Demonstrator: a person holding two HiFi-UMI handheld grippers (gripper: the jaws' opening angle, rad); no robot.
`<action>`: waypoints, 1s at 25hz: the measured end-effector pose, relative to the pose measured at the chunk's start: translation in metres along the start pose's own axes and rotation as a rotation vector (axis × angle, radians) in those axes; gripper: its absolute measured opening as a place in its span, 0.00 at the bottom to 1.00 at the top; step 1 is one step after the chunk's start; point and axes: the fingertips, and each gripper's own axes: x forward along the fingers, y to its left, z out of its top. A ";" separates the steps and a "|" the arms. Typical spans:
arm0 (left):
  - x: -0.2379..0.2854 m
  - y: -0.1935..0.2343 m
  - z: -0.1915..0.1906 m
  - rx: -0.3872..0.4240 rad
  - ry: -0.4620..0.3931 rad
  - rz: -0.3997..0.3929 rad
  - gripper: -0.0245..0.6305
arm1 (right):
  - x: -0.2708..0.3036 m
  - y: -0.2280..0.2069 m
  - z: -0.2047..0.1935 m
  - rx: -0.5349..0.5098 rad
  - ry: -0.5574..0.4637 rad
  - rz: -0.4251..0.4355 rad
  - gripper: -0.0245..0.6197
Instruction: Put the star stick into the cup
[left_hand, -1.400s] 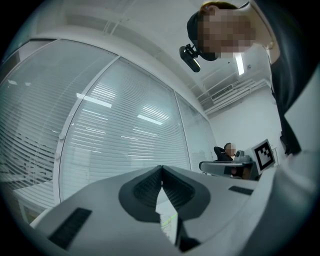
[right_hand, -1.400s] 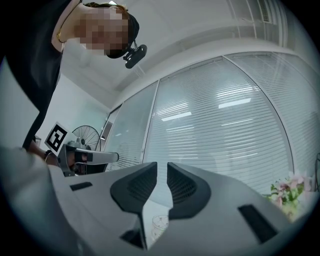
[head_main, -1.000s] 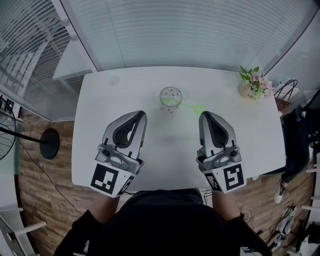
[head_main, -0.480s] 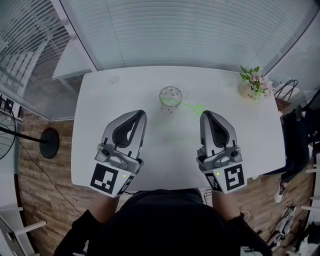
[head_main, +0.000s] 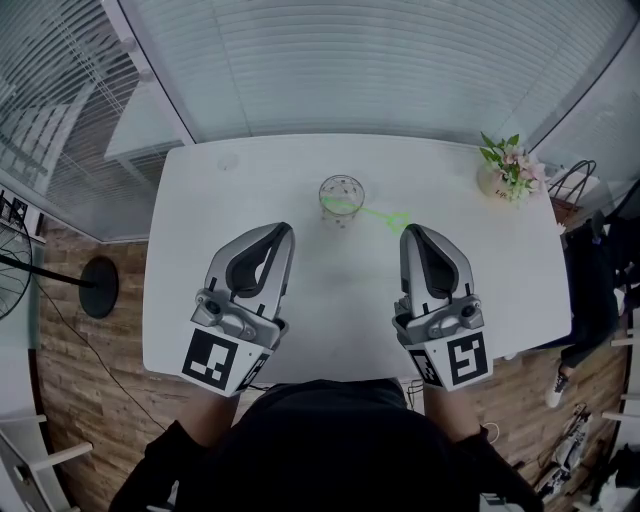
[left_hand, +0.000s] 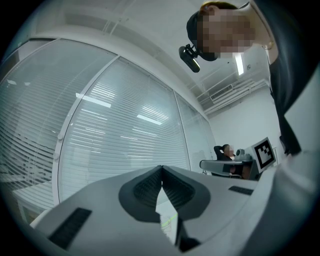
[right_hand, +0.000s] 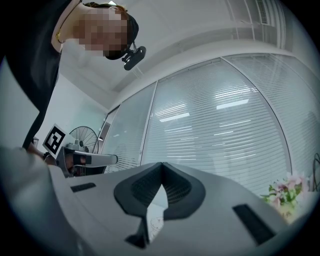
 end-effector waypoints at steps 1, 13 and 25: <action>0.000 0.000 0.000 -0.002 -0.003 -0.003 0.06 | 0.000 0.000 0.001 -0.002 0.000 0.001 0.05; 0.001 0.001 0.001 -0.001 -0.004 0.004 0.06 | 0.001 0.000 0.002 -0.006 -0.002 -0.004 0.05; 0.003 -0.001 0.006 -0.008 -0.016 0.000 0.06 | 0.001 0.000 0.004 -0.008 -0.002 -0.009 0.05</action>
